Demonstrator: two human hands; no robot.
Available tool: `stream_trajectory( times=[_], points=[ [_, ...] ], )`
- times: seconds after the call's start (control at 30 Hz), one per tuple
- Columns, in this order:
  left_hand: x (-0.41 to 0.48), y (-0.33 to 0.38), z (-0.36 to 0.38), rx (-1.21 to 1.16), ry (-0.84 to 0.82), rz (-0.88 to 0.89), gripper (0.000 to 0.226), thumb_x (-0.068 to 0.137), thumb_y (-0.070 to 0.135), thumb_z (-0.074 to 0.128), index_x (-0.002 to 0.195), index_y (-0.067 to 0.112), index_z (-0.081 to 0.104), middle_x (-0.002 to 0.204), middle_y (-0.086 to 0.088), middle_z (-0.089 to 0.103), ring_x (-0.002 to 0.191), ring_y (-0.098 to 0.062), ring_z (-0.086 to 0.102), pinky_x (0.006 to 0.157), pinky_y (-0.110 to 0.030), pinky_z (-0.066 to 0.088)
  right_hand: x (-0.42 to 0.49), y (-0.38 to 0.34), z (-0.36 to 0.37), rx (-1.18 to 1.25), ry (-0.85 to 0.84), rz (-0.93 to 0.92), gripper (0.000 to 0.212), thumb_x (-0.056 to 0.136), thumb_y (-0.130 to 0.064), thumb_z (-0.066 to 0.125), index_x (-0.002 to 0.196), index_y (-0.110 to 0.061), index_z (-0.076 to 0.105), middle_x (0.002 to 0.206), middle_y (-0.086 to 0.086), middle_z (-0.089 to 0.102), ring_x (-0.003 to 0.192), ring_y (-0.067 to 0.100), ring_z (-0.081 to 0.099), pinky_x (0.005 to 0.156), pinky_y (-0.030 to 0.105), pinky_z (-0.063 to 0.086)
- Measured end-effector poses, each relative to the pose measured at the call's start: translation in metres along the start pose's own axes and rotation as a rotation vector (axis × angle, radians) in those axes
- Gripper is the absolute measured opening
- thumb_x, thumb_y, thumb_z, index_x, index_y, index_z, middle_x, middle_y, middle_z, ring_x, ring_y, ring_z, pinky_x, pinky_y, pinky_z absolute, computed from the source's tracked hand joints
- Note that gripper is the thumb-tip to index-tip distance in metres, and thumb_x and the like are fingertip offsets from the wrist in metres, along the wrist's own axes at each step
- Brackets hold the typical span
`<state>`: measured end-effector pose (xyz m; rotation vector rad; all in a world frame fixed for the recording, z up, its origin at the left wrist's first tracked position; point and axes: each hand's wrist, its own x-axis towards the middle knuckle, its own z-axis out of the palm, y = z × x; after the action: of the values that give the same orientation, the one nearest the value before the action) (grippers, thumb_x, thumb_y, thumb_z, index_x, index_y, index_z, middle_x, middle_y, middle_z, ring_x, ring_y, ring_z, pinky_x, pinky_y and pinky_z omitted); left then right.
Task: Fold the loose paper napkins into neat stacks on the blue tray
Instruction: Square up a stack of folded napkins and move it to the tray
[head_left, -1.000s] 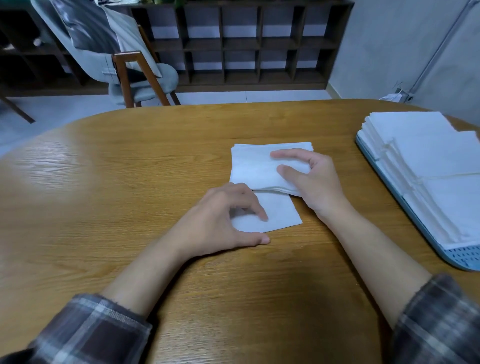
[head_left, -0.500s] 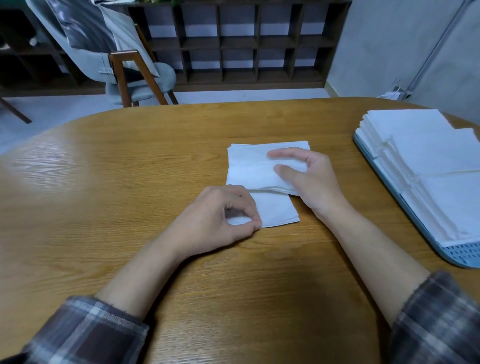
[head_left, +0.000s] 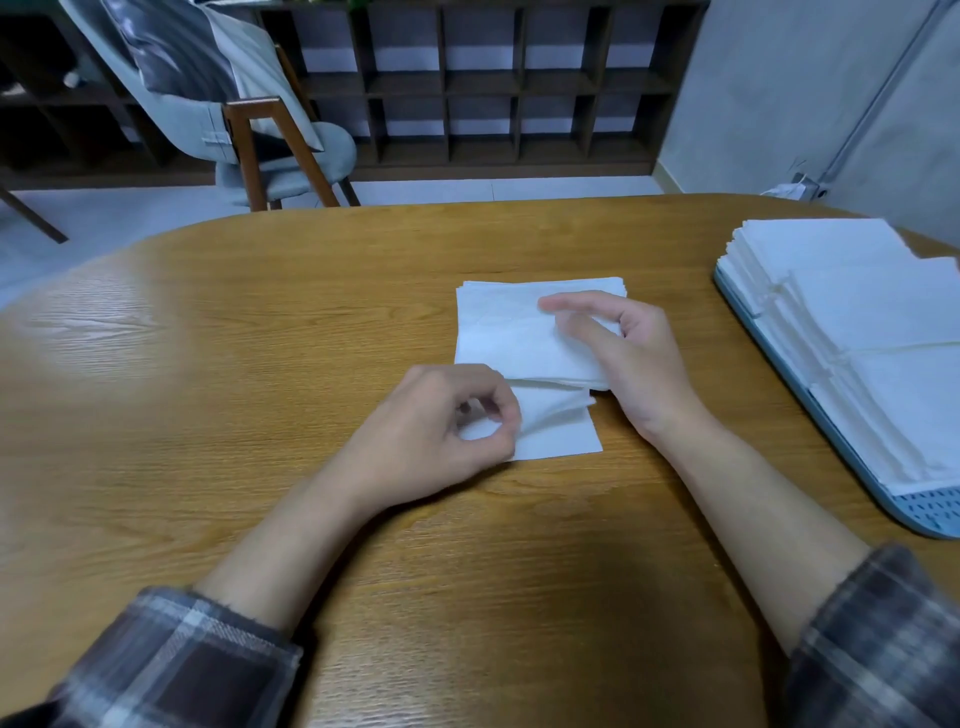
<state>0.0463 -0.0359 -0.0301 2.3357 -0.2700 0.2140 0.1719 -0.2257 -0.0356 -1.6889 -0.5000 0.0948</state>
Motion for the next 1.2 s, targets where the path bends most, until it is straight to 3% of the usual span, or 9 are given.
stream_trajectory(
  times=[0.13,0.23,0.37,0.5,0.6,0.83,1.03,1.13,1.2],
  points=[
    [0.000,0.003,-0.005,-0.080,0.175,-0.042,0.013,0.094,0.006,0.072,0.087,0.017,0.069,0.079,0.012,0.069,0.079,-0.004,0.066,0.064,-0.006,0.038,-0.002,-0.006,0.002,0.095,-0.022,-0.015,0.021,0.104,-0.020,0.061,0.101,-0.017,0.082,0.112,-0.010,0.080,0.118,0.001,0.066,0.106,0.017,0.041],
    [0.001,0.000,-0.006,-0.116,0.250,-0.051,0.009,0.097,0.012,0.071,0.092,0.018,0.069,0.084,0.013,0.072,0.087,-0.007,0.070,0.068,-0.015,0.044,-0.004,-0.007,0.001,0.062,-0.087,-0.053,0.030,0.104,-0.033,0.058,0.104,-0.015,0.082,0.114,-0.008,0.079,0.122,0.004,0.065,0.113,0.024,0.039],
    [0.003,-0.003,-0.006,-0.136,0.339,-0.063,0.005,0.101,0.017,0.070,0.098,0.020,0.073,0.095,0.012,0.075,0.098,-0.009,0.072,0.086,-0.029,0.053,-0.010,-0.009,0.003,0.026,-0.190,-0.111,0.041,0.095,-0.047,0.064,0.107,-0.012,0.081,0.114,-0.006,0.079,0.118,0.008,0.068,0.103,0.018,0.043],
    [0.005,-0.005,-0.008,-0.189,0.421,-0.099,0.005,0.102,0.020,0.070,0.101,0.021,0.075,0.099,0.014,0.076,0.101,-0.007,0.071,0.090,-0.028,0.054,-0.013,-0.006,0.007,0.021,-0.215,-0.066,0.011,0.093,-0.021,0.080,0.100,-0.012,0.081,0.096,-0.011,0.080,0.091,0.004,0.072,0.081,0.018,0.050],
    [0.006,-0.005,-0.011,-0.282,0.450,-0.162,0.011,0.098,0.023,0.076,0.109,0.025,0.074,0.093,0.010,0.075,0.091,-0.004,0.069,0.084,-0.028,0.053,-0.013,-0.007,0.008,0.091,-0.180,-0.026,0.009,0.097,-0.012,0.075,0.099,-0.004,0.080,0.093,-0.003,0.080,0.083,0.010,0.074,0.072,0.021,0.054],
    [0.006,0.003,-0.018,-0.586,0.433,-0.287,0.043,0.095,0.004,0.076,0.132,0.016,0.057,0.101,-0.004,0.082,0.083,-0.023,0.080,0.065,-0.035,0.065,-0.010,-0.009,0.003,0.244,-0.111,0.114,0.020,0.098,-0.017,0.073,0.114,-0.007,0.076,0.112,0.007,0.080,0.103,0.024,0.077,0.087,0.035,0.060],
    [0.007,0.008,-0.014,-0.695,0.480,-0.330,0.046,0.095,0.003,0.075,0.134,0.014,0.054,0.098,-0.005,0.082,0.079,-0.021,0.080,0.059,-0.026,0.059,-0.012,-0.012,0.009,0.320,-0.221,0.104,0.039,0.094,-0.016,0.075,0.131,-0.012,0.065,0.125,0.005,0.076,0.117,0.024,0.072,0.098,0.039,0.058],
    [0.007,0.009,-0.011,-0.650,0.453,-0.325,0.044,0.095,0.001,0.074,0.132,0.014,0.054,0.074,0.010,0.077,0.059,-0.007,0.072,0.052,-0.017,0.052,-0.013,-0.012,0.009,0.301,-0.211,0.101,0.035,0.097,-0.011,0.073,0.130,-0.016,0.065,0.121,0.001,0.077,0.115,0.021,0.073,0.095,0.036,0.058],
    [0.008,0.008,-0.011,-0.638,0.428,-0.330,0.045,0.095,0.003,0.076,0.132,0.017,0.055,0.081,0.005,0.080,0.065,-0.012,0.076,0.053,-0.023,0.056,-0.013,-0.012,0.010,0.289,-0.204,0.106,0.034,0.098,-0.010,0.072,0.130,-0.019,0.065,0.117,-0.002,0.077,0.110,0.017,0.074,0.088,0.031,0.058]
  ],
)
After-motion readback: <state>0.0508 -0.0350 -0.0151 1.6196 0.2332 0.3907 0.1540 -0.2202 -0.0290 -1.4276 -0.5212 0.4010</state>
